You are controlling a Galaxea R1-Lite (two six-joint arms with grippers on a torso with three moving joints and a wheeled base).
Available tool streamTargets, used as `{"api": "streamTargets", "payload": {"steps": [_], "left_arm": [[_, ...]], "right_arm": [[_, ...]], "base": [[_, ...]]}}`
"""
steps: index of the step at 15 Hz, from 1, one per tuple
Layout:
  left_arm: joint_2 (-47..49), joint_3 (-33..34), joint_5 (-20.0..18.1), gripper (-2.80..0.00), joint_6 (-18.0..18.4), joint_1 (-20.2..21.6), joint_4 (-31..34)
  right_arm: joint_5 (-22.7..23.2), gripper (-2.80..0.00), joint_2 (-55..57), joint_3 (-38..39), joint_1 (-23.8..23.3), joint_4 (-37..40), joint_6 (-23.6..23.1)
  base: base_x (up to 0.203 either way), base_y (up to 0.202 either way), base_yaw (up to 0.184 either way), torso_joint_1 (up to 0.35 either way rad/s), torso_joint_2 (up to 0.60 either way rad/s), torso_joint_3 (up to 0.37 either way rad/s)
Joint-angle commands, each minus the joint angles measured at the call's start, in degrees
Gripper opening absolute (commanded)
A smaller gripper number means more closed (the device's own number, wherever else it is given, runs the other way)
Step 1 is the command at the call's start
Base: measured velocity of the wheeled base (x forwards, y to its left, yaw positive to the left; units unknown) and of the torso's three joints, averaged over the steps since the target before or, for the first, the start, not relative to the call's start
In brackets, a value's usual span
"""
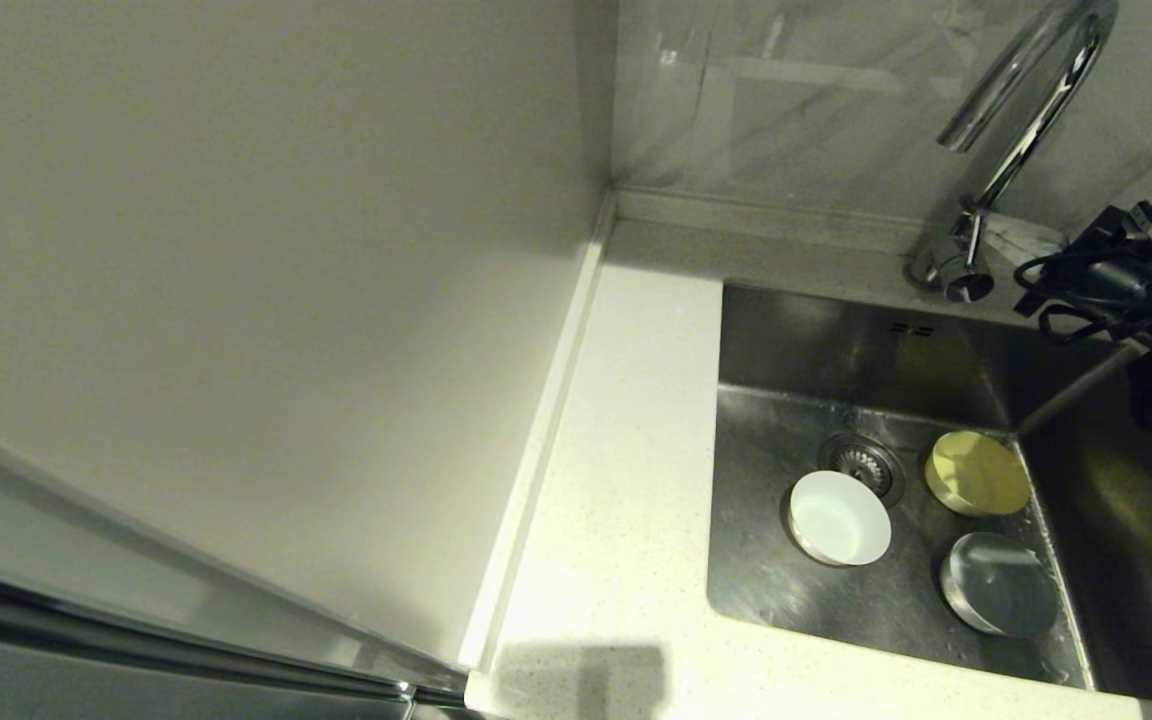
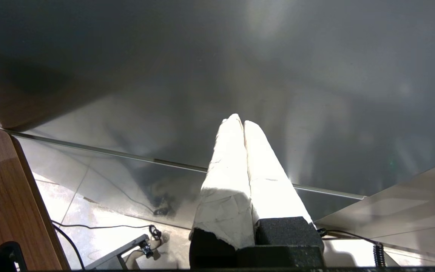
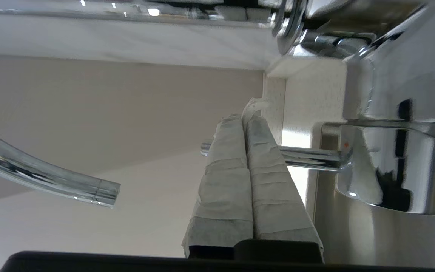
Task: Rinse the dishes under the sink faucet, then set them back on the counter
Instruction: Turn on the faucet
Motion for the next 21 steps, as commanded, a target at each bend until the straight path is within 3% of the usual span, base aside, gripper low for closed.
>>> {"api": "streamTargets", "payload": {"steps": [1,7,10,15,18,21], "left_arm": [[0.0,0.2,0.0,-2.8,0.0,0.0,0.0],[0.0,0.2,0.0,-2.8,0.0,0.0,0.0],[-0.1,0.2,0.0,-2.8,0.0,0.0,0.0],[0.0,0.2,0.0,-2.8,0.0,0.0,0.0],[0.0,0.2,0.0,-2.8,0.0,0.0,0.0],[0.0,0.2,0.0,-2.8,0.0,0.0,0.0]], "right_arm": [[3.1,-2.8,-0.4,-0.6,0.1,-0.2,0.6],[12.0,-2.8,-0.9,-2.0,-0.7,2.4,0.7],[9.2,-2.8,-0.6,-1.5,-0.7,1.8,0.7],[-4.2,-2.8,0.6,2.8,-0.8,-10.0,0.5],[-4.4,-2.8,-0.1,3.0,-2.4,-10.2,0.5],[0.4,-2.8,-3.2,5.3,-5.7,-9.5,0.5]], "base": [[0.0,0.0,0.0,0.0,0.0,0.0],[0.0,0.0,0.0,0.0,0.0,0.0],[0.0,0.0,0.0,0.0,0.0,0.0],[0.0,0.0,0.0,0.0,0.0,0.0],[0.0,0.0,0.0,0.0,0.0,0.0],[0.0,0.0,0.0,0.0,0.0,0.0]]}}
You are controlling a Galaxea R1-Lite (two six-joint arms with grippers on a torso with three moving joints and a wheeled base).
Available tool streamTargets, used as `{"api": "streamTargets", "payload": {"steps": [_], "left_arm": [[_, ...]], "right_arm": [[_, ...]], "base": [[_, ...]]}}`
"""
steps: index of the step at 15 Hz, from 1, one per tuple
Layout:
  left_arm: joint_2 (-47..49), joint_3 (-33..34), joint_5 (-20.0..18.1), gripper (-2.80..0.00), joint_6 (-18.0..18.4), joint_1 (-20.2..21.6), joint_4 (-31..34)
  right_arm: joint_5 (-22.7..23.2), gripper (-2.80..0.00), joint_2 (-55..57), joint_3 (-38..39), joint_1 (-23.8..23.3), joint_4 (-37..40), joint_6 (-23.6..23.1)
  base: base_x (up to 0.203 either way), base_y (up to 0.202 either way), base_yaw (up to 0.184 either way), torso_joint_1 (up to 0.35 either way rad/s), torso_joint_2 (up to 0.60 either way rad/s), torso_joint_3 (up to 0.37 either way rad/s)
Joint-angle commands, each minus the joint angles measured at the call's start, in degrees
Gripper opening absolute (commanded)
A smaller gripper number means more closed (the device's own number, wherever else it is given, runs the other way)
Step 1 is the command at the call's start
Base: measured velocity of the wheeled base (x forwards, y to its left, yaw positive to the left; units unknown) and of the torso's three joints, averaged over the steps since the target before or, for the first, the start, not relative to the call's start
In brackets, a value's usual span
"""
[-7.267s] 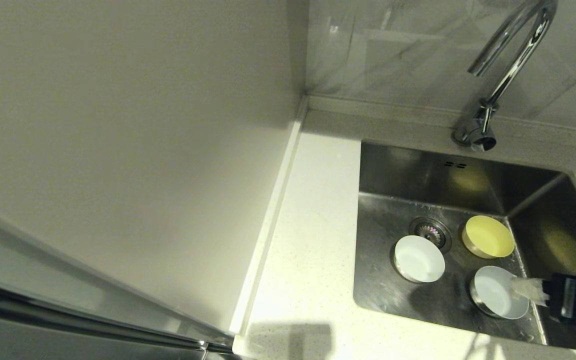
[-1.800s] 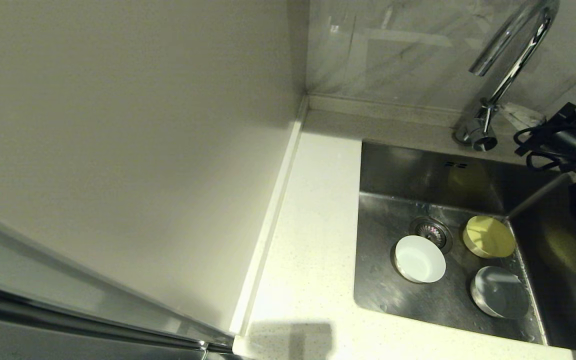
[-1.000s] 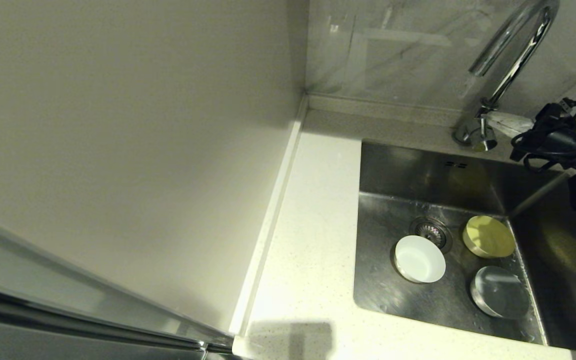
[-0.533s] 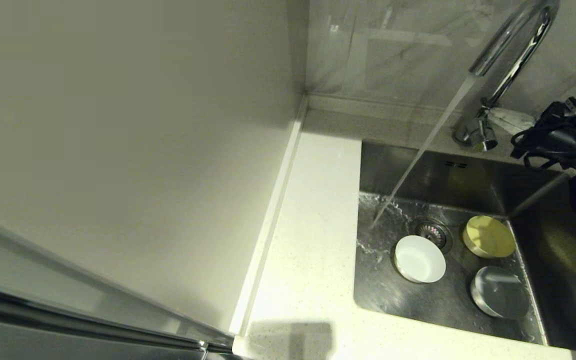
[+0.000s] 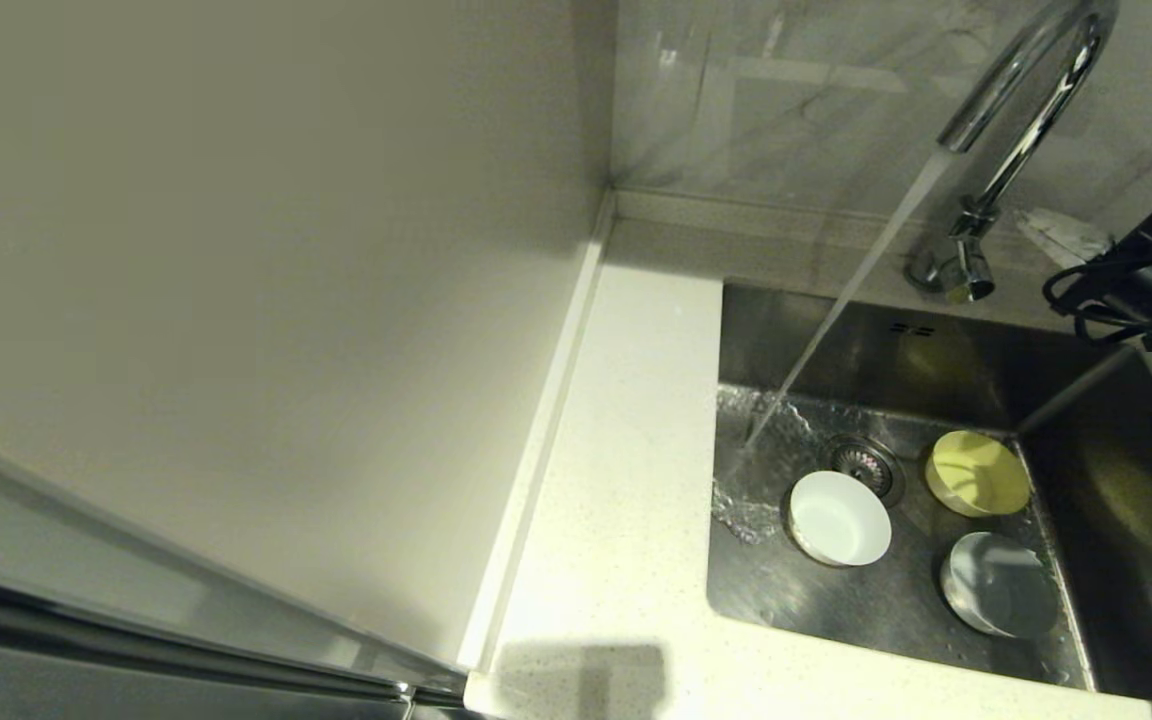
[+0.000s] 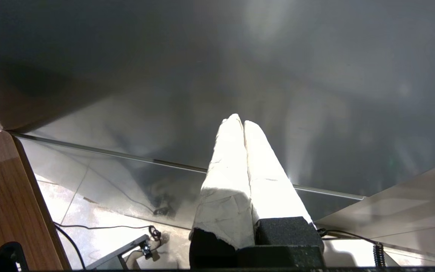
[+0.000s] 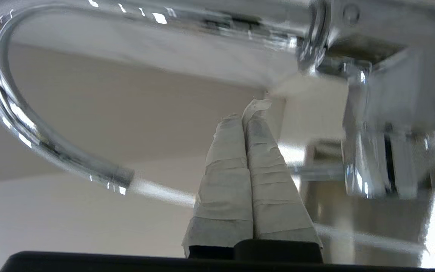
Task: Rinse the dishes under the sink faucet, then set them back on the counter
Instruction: Turn on the faucet, then wait for the water to rinse the bowl
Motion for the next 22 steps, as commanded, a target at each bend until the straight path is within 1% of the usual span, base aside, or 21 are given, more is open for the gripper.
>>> {"api": "streamTargets", "payload": {"steps": [1,3,4,6,7,9,10,12,13,15,16,17,18,20,21,22], "left_arm": [[0.0,0.2,0.0,-2.8,0.0,0.0,0.0],[0.0,0.2,0.0,-2.8,0.0,0.0,0.0],[0.0,0.2,0.0,-2.8,0.0,0.0,0.0],[0.0,0.2,0.0,-2.8,0.0,0.0,0.0],[0.0,0.2,0.0,-2.8,0.0,0.0,0.0],[0.0,0.2,0.0,-2.8,0.0,0.0,0.0],[0.0,0.2,0.0,-2.8,0.0,0.0,0.0],[0.0,0.2,0.0,-2.8,0.0,0.0,0.0],[0.0,0.2,0.0,-2.8,0.0,0.0,0.0],[0.0,0.2,0.0,-2.8,0.0,0.0,0.0],[0.0,0.2,0.0,-2.8,0.0,0.0,0.0],[0.0,0.2,0.0,-2.8,0.0,0.0,0.0],[0.0,0.2,0.0,-2.8,0.0,0.0,0.0],[0.0,0.2,0.0,-2.8,0.0,0.0,0.0],[0.0,0.2,0.0,-2.8,0.0,0.0,0.0],[0.0,0.1,0.0,-2.8,0.0,0.0,0.0]], "right_arm": [[2.8,-2.8,-3.2,1.7,-3.4,0.4,0.5],[3.5,-2.8,-5.7,2.2,-7.5,2.8,0.6],[3.5,-2.8,-8.9,2.5,-9.3,5.1,1.2],[4.1,-2.8,-17.9,1.9,-13.5,12.1,4.6],[5.9,-2.8,-22.4,1.3,-15.8,18.7,6.5],[11.3,-2.8,-28.3,-0.3,-21.1,38.3,8.5],[14.8,-2.8,-30.4,-0.9,-24.2,46.5,9.0],[20.8,-2.8,-32.9,-2.2,-28.5,62.2,9.6],[22.9,-2.8,-33.3,-3.5,-29.7,71.2,9.8],[25.5,-2.8,-33.7,-5.6,-30.7,89.6,9.9],[26.4,-2.8,-33.5,-5.1,-31.4,94.2,9.9],[27.2,-2.8,-34.1,-3.6,-32.1,95.9,9.9],[28.8,-2.8,-36.7,-2.5,-32.3,95.6,8.5],[29.8,-2.8,-45.5,2.1,-32.1,92.8,1.0],[30.2,-2.8,-49.6,4.1,-31.0,91.1,-2.9],[30.5,-2.8,-52.6,5.7,-28.0,89.5,-6.3]], "base": [[0.0,0.0,0.0,0.0,0.0,0.0],[0.0,0.0,0.0,0.0,0.0,0.0],[0.0,0.0,0.0,0.0,0.0,0.0],[0.0,0.0,0.0,0.0,0.0,0.0],[0.0,0.0,0.0,0.0,0.0,0.0],[0.0,0.0,0.0,0.0,0.0,0.0],[0.0,0.0,0.0,0.0,0.0,0.0],[0.0,0.0,0.0,0.0,0.0,0.0],[0.0,0.0,0.0,0.0,0.0,0.0],[0.0,0.0,0.0,0.0,0.0,0.0],[0.0,0.0,0.0,0.0,0.0,0.0],[0.0,0.0,0.0,0.0,0.0,0.0],[0.0,0.0,0.0,0.0,0.0,0.0],[0.0,0.0,0.0,0.0,0.0,0.0],[0.0,0.0,0.0,0.0,0.0,0.0],[0.0,0.0,0.0,0.0,0.0,0.0]]}}
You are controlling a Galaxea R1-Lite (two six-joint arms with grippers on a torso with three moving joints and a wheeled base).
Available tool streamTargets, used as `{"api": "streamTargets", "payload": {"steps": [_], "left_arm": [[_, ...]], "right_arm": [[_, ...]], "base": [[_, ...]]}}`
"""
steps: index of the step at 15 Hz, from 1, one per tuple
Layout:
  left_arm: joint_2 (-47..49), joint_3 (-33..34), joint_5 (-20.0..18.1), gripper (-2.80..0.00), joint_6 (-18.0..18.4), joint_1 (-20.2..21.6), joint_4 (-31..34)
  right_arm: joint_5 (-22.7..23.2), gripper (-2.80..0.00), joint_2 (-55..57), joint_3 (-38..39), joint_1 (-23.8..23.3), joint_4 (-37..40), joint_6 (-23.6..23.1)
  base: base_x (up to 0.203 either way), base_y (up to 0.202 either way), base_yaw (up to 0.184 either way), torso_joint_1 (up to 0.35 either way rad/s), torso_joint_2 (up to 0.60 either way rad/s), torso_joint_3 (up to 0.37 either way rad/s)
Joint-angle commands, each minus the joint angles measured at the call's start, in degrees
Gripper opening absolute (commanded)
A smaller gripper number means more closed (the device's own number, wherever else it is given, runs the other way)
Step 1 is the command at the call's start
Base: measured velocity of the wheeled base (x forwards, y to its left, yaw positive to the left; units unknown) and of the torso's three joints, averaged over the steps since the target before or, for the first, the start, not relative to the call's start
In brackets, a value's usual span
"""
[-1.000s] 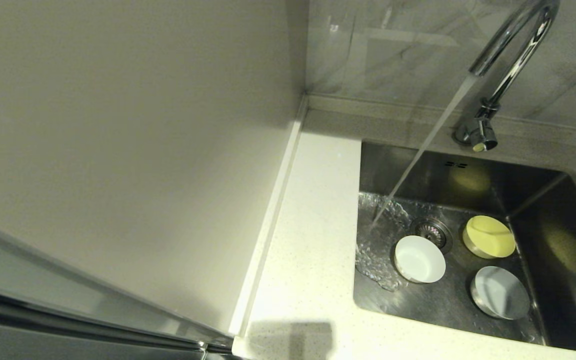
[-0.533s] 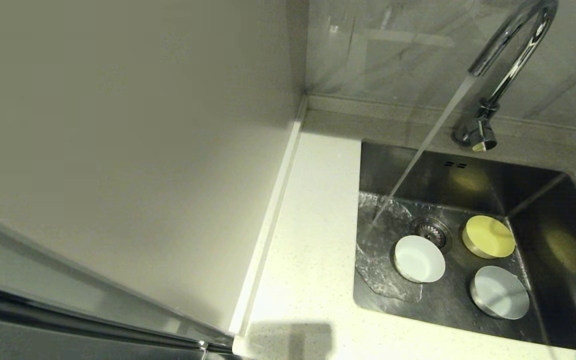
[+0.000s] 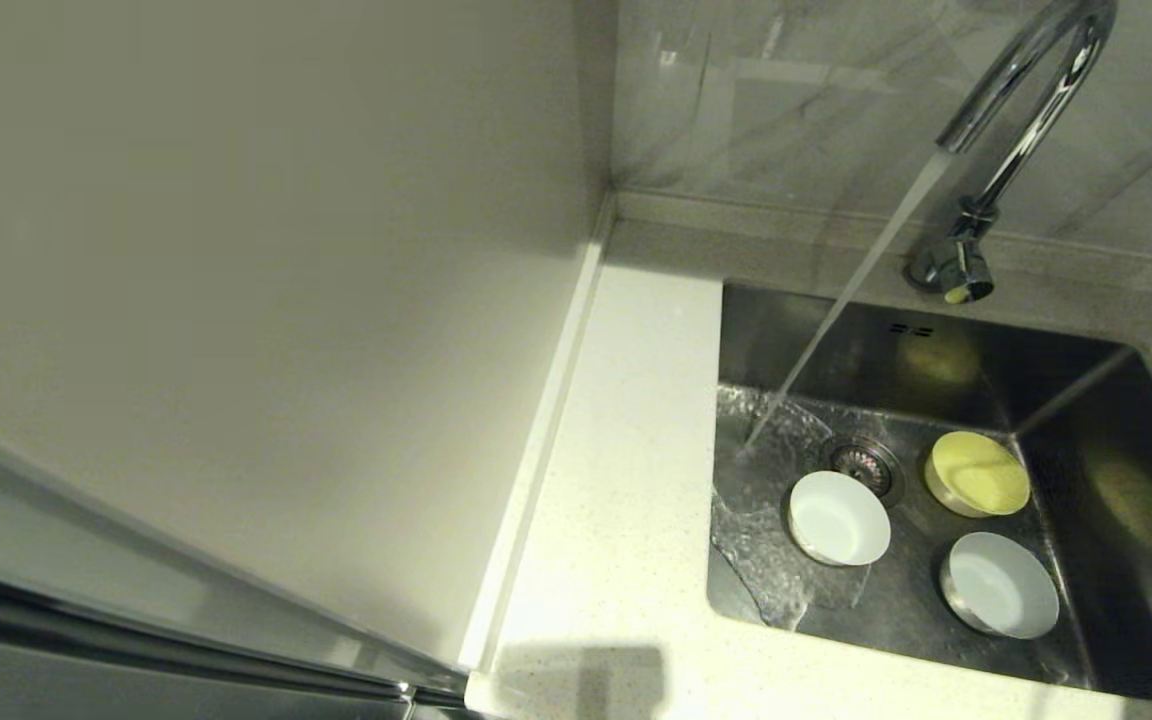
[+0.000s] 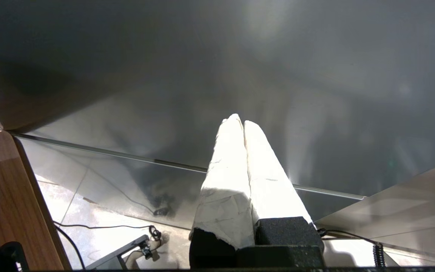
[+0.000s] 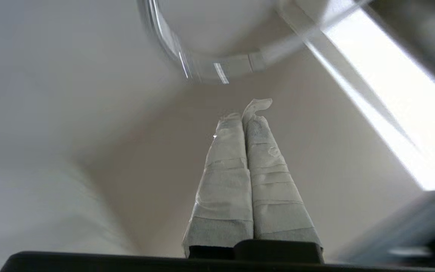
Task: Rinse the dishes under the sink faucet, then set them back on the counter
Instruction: Wait for the water to rinse the bowl
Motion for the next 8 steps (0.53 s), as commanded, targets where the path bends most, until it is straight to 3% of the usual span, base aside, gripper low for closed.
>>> {"api": "streamTargets", "payload": {"steps": [1,3,5,8], "left_arm": [[0.0,0.2,0.0,-2.8,0.0,0.0,0.0],[0.0,0.2,0.0,-2.8,0.0,0.0,0.0],[0.0,0.2,0.0,-2.8,0.0,0.0,0.0],[0.0,0.2,0.0,-2.8,0.0,0.0,0.0]], "right_arm": [[0.8,-2.8,-8.8,3.3,6.7,-2.2,-5.9],[1.0,-2.8,-9.2,4.8,15.2,-4.4,-8.3],[1.0,-2.8,-9.3,7.9,20.8,-9.9,-9.1],[0.4,-2.8,-7.2,8.1,18.3,-12.4,-8.0]], "base": [[0.0,0.0,0.0,0.0,0.0,0.0],[0.0,0.0,0.0,0.0,0.0,0.0],[0.0,0.0,0.0,0.0,0.0,0.0],[0.0,0.0,0.0,0.0,0.0,0.0]]}}
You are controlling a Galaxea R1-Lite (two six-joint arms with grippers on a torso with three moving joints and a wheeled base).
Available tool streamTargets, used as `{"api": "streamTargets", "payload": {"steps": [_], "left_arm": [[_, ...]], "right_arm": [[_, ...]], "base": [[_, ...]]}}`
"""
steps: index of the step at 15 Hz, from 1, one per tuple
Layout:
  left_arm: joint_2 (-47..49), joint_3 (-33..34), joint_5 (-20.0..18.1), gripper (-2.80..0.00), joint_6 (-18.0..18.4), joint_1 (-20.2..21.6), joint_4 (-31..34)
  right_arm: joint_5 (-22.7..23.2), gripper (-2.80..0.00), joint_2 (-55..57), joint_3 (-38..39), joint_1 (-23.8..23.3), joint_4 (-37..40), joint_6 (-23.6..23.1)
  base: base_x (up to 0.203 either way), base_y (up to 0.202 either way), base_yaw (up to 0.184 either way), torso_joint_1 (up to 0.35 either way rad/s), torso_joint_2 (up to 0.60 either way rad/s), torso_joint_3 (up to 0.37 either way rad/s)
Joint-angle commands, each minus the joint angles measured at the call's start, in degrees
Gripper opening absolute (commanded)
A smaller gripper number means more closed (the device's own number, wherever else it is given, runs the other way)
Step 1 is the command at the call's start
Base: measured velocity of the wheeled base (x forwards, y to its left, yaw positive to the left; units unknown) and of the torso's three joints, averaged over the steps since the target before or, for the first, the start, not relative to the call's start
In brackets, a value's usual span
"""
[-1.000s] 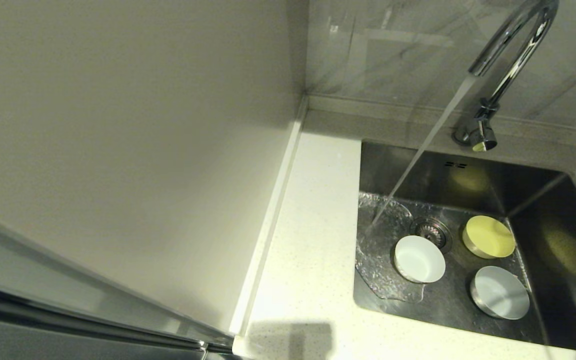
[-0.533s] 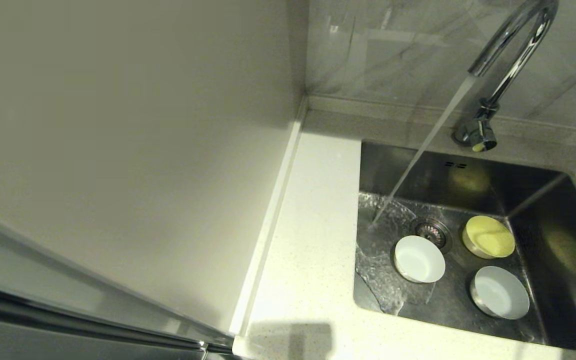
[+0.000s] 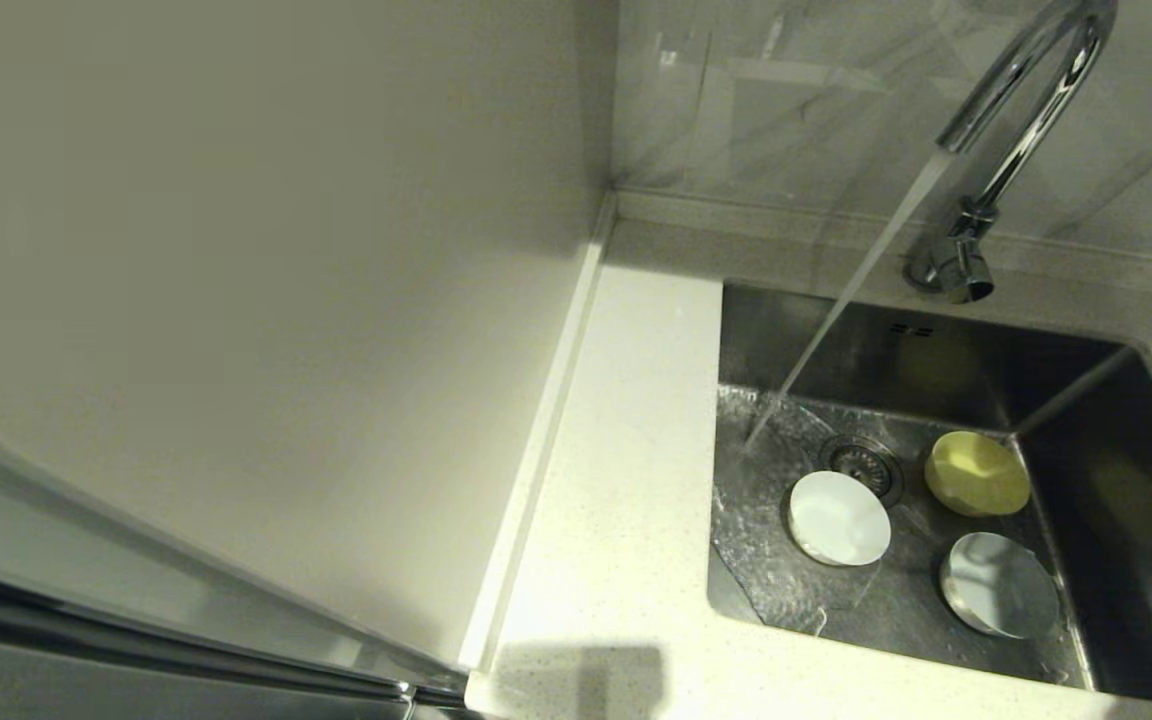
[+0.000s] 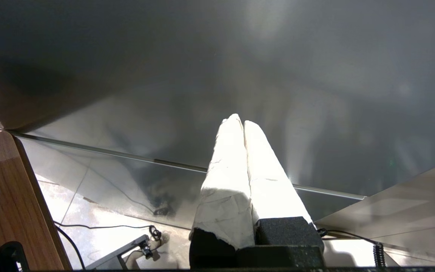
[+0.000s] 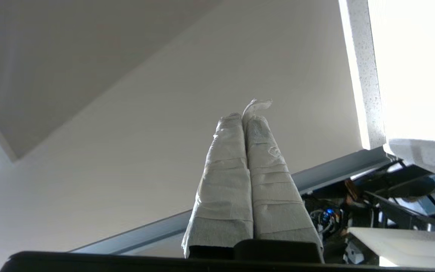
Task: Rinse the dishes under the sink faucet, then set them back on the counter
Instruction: Wait for the water to rinse the bowl
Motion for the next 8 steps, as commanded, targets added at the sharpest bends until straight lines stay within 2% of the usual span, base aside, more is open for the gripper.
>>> {"api": "streamTargets", "payload": {"steps": [1,2,3,4,5,6,7,8], "left_arm": [[0.0,0.2,0.0,-2.8,0.0,0.0,0.0],[0.0,0.1,0.0,-2.8,0.0,0.0,0.0],[0.0,0.2,0.0,-2.8,0.0,0.0,0.0],[0.0,0.2,0.0,-2.8,0.0,0.0,0.0],[0.0,0.2,0.0,-2.8,0.0,0.0,0.0],[0.0,0.2,0.0,-2.8,0.0,0.0,0.0],[0.0,0.2,0.0,-2.8,0.0,0.0,0.0],[0.0,0.2,0.0,-2.8,0.0,0.0,0.0]], "right_arm": [[-4.6,-2.8,3.1,0.1,-3.7,1.5,0.8],[-10.1,-2.8,5.5,-1.0,-7.5,5.0,0.7],[-13.5,-2.8,7.6,-2.3,-10.9,8.5,0.1],[-15.9,-2.8,9.1,-3.3,-14.4,11.5,-3.1],[-18.7,-2.8,9.5,-3.7,-16.3,14.0,-10.0],[-22.6,-2.8,9.2,-3.9,-17.3,16.4,-18.7],[-29.6,-2.8,8.5,-3.7,-17.6,19.2,-31.5],[-40.5,-2.8,8.0,-2.9,-17.2,21.7,-46.6]], "base": [[0.0,0.0,0.0,0.0,0.0,0.0],[0.0,0.0,0.0,0.0,0.0,0.0],[0.0,0.0,0.0,0.0,0.0,0.0],[0.0,0.0,0.0,0.0,0.0,0.0],[0.0,0.0,0.0,0.0,0.0,0.0],[0.0,0.0,0.0,0.0,0.0,0.0],[0.0,0.0,0.0,0.0,0.0,0.0],[0.0,0.0,0.0,0.0,0.0,0.0]]}}
